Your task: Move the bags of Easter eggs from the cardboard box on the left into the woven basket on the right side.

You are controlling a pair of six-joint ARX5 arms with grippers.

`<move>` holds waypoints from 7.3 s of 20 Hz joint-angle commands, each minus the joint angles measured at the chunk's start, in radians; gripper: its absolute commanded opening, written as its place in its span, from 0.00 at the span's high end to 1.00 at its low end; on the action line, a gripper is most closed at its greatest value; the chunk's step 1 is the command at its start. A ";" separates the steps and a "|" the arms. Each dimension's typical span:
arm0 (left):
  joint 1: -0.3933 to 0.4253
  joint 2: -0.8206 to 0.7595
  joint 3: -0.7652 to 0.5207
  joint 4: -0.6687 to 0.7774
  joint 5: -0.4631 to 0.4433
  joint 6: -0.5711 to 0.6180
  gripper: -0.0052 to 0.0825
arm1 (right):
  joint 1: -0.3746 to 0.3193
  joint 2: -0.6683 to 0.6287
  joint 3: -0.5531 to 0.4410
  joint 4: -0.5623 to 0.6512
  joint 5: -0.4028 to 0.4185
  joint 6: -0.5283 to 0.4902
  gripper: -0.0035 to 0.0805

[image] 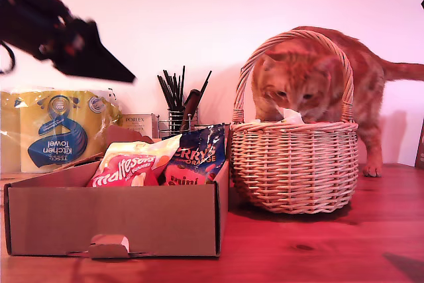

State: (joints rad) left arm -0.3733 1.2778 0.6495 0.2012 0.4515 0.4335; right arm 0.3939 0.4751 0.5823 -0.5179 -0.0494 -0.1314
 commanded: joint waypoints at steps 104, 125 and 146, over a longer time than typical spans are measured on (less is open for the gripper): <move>-0.425 0.385 0.458 -0.012 -0.250 -0.104 0.72 | 0.000 0.000 -0.011 0.025 -0.083 -0.054 0.97; -0.163 0.205 0.409 -0.469 -0.133 -0.093 0.96 | 0.130 0.828 0.262 0.340 -0.298 -0.307 0.97; -0.060 0.209 0.329 -0.414 -0.024 -0.068 0.96 | 0.146 0.821 0.431 0.223 0.035 -0.368 0.97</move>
State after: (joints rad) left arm -0.4461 1.4811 0.9947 -0.2211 0.4168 0.3485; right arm 0.5274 1.3430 1.0275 -0.2932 0.0021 -0.5266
